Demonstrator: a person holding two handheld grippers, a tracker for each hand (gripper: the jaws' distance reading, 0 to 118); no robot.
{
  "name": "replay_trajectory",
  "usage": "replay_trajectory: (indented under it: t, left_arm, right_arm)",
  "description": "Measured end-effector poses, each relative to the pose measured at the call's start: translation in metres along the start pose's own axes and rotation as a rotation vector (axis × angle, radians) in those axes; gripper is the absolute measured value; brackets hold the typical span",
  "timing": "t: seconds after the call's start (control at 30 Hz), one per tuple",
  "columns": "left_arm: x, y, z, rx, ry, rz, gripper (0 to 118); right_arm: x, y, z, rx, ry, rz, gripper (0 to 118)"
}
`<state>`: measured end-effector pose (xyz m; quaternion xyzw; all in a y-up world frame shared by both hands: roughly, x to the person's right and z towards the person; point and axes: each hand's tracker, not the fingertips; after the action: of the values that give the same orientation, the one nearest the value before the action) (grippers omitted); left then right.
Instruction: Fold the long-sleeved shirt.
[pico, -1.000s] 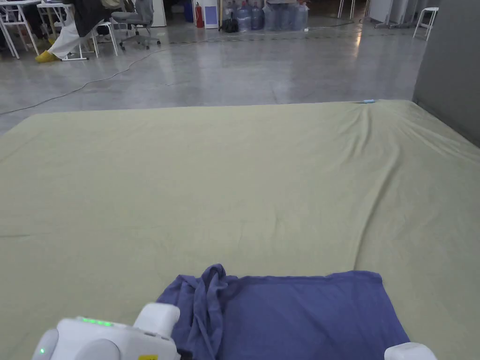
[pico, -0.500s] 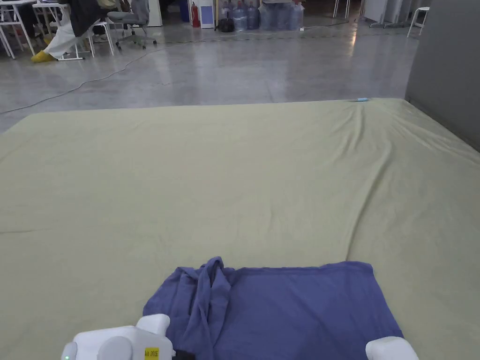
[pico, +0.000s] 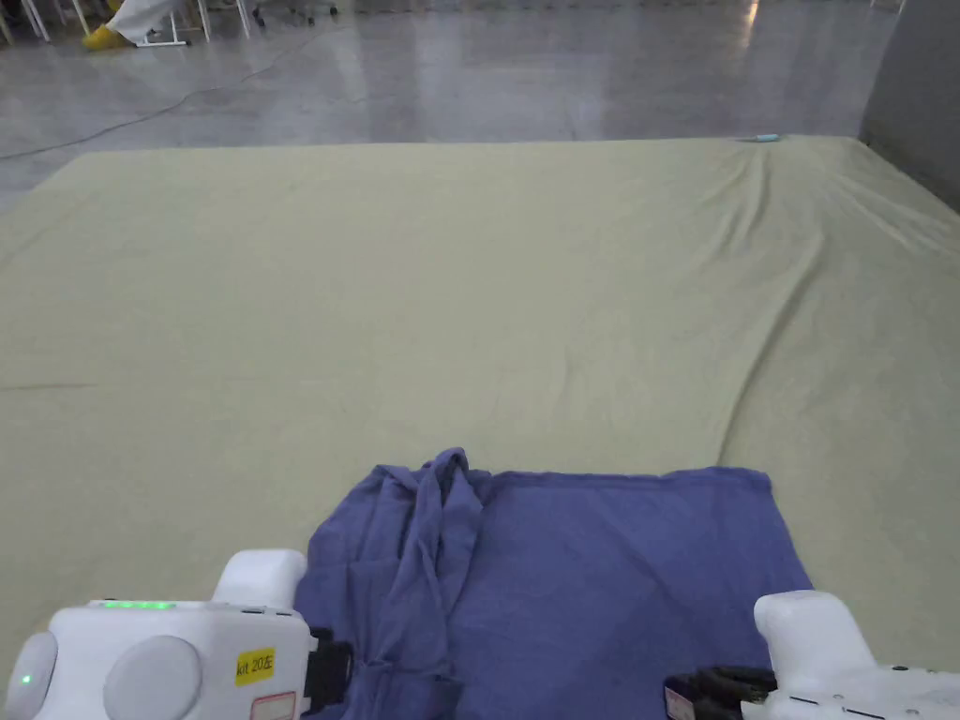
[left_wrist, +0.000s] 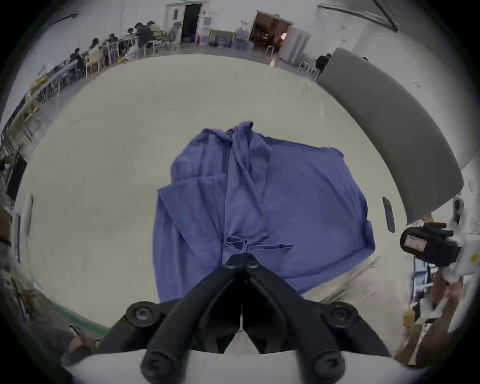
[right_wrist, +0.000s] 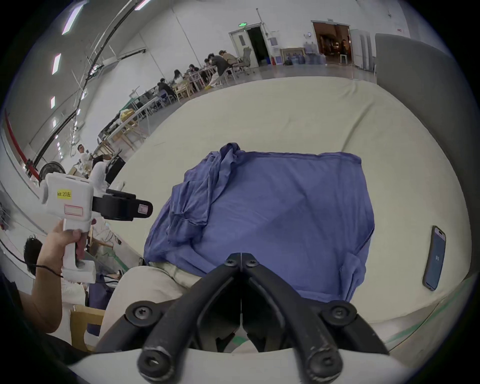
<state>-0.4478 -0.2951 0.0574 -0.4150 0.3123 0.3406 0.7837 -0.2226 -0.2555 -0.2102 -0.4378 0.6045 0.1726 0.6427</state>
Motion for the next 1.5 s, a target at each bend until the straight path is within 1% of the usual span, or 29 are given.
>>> replay_trajectory:
  t: [0.07,0.1,0.13,0.17,0.2,0.3,0.4,0.43,0.47,0.53,0.63,0.67,0.73,0.77,0.8,0.87,0.9,0.93,0.97,1.0,1.03,1.2,1.23,1.27,1.3,1.33,1.4,1.47,1.5]
  left_arm:
    - [-0.006,0.023,-0.007,0.004,-0.016,0.030,0]
    - [-0.005,0.038,-0.011,0.014,-0.022,0.021,17]
    - [-0.005,0.057,-0.017,0.028,-0.044,0.009,76]
    - [-0.019,0.078,-0.022,0.033,-0.060,0.008,114]
    - [-0.023,0.099,-0.034,0.038,-0.063,0.007,115]
    - [-0.043,0.154,-0.081,-0.038,0.023,-0.012,113]
    - [-0.055,0.164,-0.159,-0.049,0.117,-0.042,111]
    - [-0.053,0.190,-0.154,-0.080,0.150,-0.059,111]
    - [-0.056,0.192,-0.175,-0.104,0.161,-0.059,105]
    - [-0.066,0.200,-0.202,-0.139,0.197,-0.028,78]
    - [-0.073,0.199,-0.227,-0.174,0.195,-0.053,75]
    - [-0.069,0.198,-0.226,-0.168,0.211,-0.073,61]
    - [-0.064,0.209,-0.210,-0.163,0.234,-0.188,0]
    - [-0.062,0.206,-0.203,-0.134,0.226,-0.237,0]
    - [-0.061,0.205,-0.201,-0.115,0.149,-0.221,0]
    - [-0.061,0.211,-0.174,-0.116,0.150,-0.174,0]
    - [-0.063,0.210,-0.170,-0.121,0.098,-0.164,0]
    - [-0.068,0.209,-0.166,-0.113,0.094,-0.159,0]
    - [-0.063,0.216,-0.153,-0.110,0.104,-0.155,0]
    - [-0.068,0.216,-0.149,-0.103,0.114,-0.149,0]
    - [-0.075,0.216,-0.146,-0.093,0.116,-0.138,0]
    - [-0.093,0.215,-0.129,-0.079,0.071,-0.040,0]
    - [-0.087,0.215,-0.121,-0.077,0.074,-0.037,0]
    - [-0.090,0.214,-0.120,-0.063,0.080,-0.040,0]
    - [-0.092,0.213,-0.118,-0.059,0.074,-0.036,0]
    - [-0.094,0.212,-0.117,-0.061,0.071,-0.036,0]
    - [-0.095,0.212,-0.117,-0.070,0.062,-0.030,0]
    - [-0.099,0.210,-0.116,-0.080,0.063,-0.034,0]
    - [-0.096,0.212,-0.114,-0.080,0.064,-0.034,0]
  right_arm:
    - [0.001,0.001,-0.005,-0.013,0.003,-0.002,0]
    - [0.001,0.002,-0.008,-0.018,0.002,0.000,0]
    - [0.004,0.001,-0.012,-0.023,0.001,0.002,0]
    - [0.006,0.002,-0.014,-0.027,0.000,0.001,0]
    - [0.008,0.003,-0.017,-0.030,0.000,-0.003,0]
    - [0.015,0.004,-0.024,-0.042,-0.004,-0.025,0]
    - [0.024,0.006,-0.029,-0.056,-0.020,-0.047,0]
    - [0.027,0.007,-0.031,-0.061,-0.029,-0.054,0]
    - [0.031,0.008,-0.033,-0.067,-0.039,-0.060,0]
    - [0.039,0.009,-0.037,-0.079,-0.060,-0.073,0]
    - [0.051,0.013,-0.041,-0.091,-0.084,-0.089,0]
    - [0.055,0.014,-0.041,-0.093,-0.095,-0.092,0]
    - [0.066,0.022,-0.043,-0.094,-0.103,-0.095,0]
    - [0.073,0.029,-0.045,-0.094,-0.103,-0.100,0]
    - [0.081,0.037,-0.047,-0.094,-0.107,-0.105,0]
    - [0.096,0.063,-0.055,-0.078,-0.182,-0.071,0]
    - [0.104,0.080,-0.061,-0.072,-0.219,-0.031,6]
    - [0.118,0.098,-0.071,-0.061,-0.243,-0.022,48]
    - [0.129,0.115,-0.078,-0.052,-0.242,-0.041,84]
    - [0.143,0.135,-0.085,-0.047,-0.231,-0.058,110]
    - [0.158,0.154,-0.095,-0.050,-0.233,-0.080,116]
    - [0.208,0.215,-0.147,-0.138,-0.248,-0.252,115]
    - [0.216,0.222,-0.160,-0.189,-0.237,-0.300,111]
    - [0.223,0.225,-0.171,-0.238,-0.238,-0.338,100]
    - [0.228,0.226,-0.182,-0.265,-0.253,-0.375,81]
    - [0.220,0.222,-0.180,-0.283,-0.273,-0.394,45]
    - [0.220,0.220,-0.194,-0.288,-0.342,-0.358,35]
    - [0.203,0.211,-0.202,-0.330,-0.413,-0.304,35]
    - [0.199,0.207,-0.203,-0.338,-0.407,-0.277,34]
